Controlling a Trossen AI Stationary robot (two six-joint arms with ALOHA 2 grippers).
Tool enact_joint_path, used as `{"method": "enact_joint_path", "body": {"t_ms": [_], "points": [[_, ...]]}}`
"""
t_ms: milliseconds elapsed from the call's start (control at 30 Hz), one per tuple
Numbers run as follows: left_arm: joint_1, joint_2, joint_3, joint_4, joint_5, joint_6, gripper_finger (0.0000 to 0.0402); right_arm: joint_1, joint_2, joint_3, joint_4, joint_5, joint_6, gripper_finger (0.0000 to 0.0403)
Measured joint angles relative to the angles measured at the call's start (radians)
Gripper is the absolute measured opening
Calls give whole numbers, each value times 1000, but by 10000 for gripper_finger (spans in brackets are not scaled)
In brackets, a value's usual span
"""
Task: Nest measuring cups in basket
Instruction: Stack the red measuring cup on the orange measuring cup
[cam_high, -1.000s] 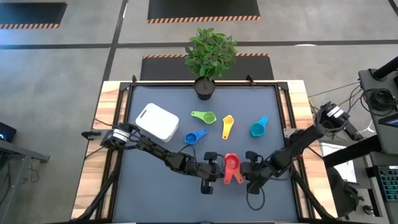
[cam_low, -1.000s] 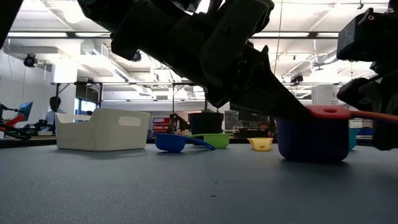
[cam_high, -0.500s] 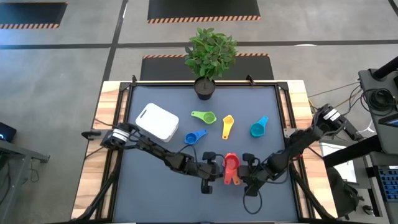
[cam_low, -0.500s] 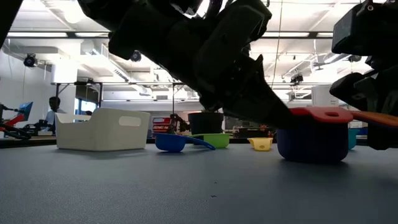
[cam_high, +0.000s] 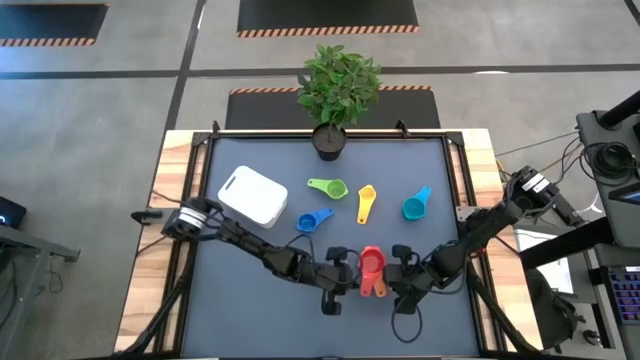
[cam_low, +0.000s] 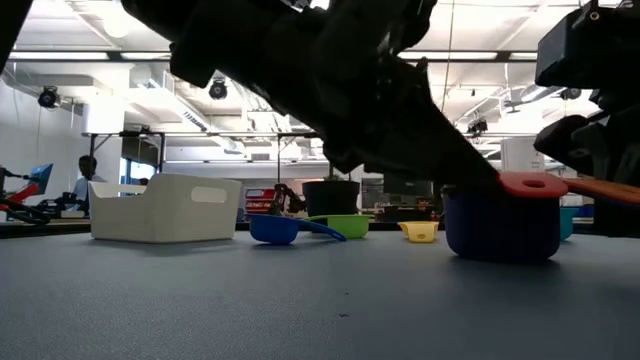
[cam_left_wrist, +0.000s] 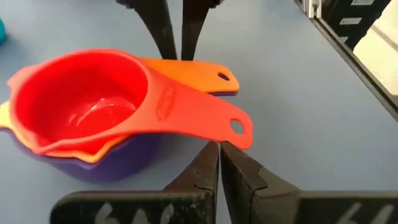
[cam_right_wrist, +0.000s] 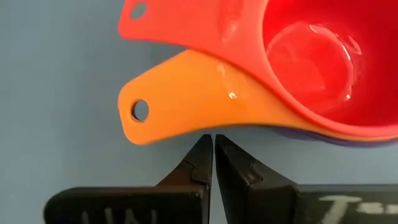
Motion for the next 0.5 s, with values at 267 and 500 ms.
{"method": "enact_joint_path", "body": {"t_ms": [267,500], "points": [[1,44,0,87,0,3,0,0,0,0,65,0,-24,9],[1,44,0,146,0,9,0,0,-6,0,60,0,-31,8]]}}
